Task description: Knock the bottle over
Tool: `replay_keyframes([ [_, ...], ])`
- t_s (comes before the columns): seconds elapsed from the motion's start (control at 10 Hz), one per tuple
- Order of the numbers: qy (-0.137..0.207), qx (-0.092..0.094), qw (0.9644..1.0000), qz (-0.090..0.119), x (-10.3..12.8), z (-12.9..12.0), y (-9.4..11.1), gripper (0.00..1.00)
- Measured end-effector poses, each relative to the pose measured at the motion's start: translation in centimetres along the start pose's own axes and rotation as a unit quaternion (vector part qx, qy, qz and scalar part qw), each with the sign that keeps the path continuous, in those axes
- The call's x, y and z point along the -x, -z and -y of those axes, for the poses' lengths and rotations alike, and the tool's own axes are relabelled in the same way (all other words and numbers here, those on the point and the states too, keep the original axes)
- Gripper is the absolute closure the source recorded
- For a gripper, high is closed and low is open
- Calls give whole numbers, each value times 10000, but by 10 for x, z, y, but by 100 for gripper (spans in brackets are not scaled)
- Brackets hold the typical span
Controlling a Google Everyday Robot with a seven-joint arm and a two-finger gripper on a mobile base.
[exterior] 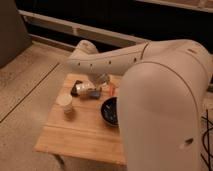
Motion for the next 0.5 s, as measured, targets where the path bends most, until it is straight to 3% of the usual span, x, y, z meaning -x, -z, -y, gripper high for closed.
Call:
replay_keyframes([
  [0.5, -4, 0, 10000, -2, 0, 0, 0, 35],
])
